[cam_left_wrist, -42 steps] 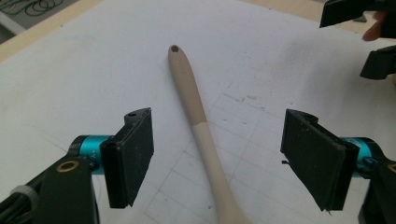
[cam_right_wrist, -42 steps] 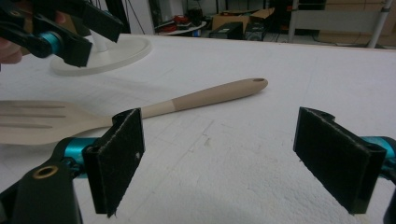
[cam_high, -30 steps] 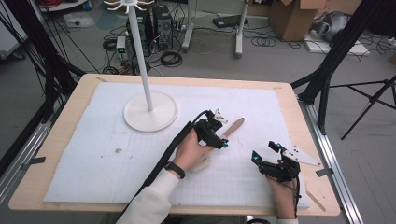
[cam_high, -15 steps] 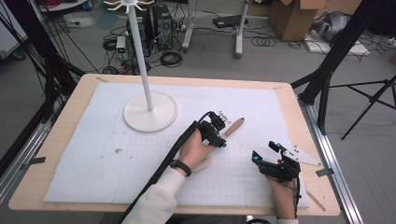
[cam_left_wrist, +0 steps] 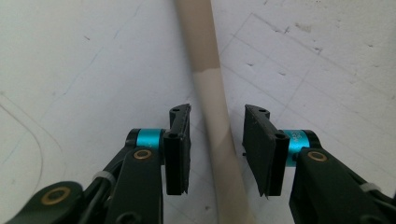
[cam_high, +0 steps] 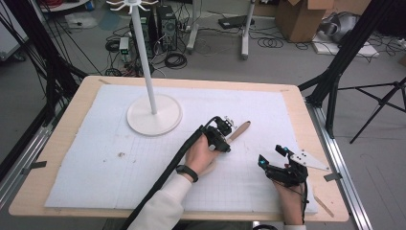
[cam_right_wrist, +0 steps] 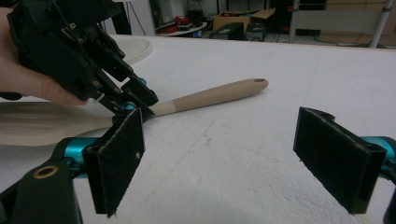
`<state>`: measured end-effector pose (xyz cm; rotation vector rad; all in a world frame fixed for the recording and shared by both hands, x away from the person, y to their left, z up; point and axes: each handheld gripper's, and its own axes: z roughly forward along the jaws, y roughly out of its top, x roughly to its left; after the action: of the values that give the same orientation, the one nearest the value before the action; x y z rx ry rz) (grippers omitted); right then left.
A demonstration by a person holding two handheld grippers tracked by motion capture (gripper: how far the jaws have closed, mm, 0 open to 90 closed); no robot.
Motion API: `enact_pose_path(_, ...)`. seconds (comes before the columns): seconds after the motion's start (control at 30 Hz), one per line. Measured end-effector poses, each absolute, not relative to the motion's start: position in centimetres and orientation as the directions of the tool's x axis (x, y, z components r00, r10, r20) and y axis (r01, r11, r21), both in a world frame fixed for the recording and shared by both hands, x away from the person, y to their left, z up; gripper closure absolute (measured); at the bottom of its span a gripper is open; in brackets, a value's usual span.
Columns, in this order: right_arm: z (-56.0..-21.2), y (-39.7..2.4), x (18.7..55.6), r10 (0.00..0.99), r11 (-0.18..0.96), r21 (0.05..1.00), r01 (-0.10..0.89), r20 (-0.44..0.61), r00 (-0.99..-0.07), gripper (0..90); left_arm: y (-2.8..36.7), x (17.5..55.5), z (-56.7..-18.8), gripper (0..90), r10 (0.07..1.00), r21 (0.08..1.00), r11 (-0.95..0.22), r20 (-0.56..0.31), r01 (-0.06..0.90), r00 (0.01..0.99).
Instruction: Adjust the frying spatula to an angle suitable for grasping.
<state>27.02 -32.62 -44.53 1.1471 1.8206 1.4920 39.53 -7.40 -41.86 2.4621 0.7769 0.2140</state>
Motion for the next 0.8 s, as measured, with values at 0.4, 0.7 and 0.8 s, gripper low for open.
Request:
enact_pose_path(0.4, -44.5, -32.6, 27.1, 0.852, 0.04, 0.959, 0.282, 0.115, -0.511, 15.2, -7.4, 39.6, -41.7, 75.0, 0.589, 0.527, -0.676, -0.034, 0.515, 0.807)
enact_pose_path(0.7, -44.5, -32.6, 27.1, 0.85, 0.039, 0.958, 0.284, 0.117, -0.513, 15.2, -6.7, 39.4, -41.6, 77.6, 0.555, 0.548, -0.685, -0.034, 0.48, 0.831)
enact_pose_path(0.8, -44.5, -32.6, 27.0, 0.851, 0.039, 0.957, 0.286, 0.118, -0.511, 15.2, -6.2, 39.4, -41.4, 77.6, 0.554, 0.571, -0.669, -0.042, 0.476, 0.831)
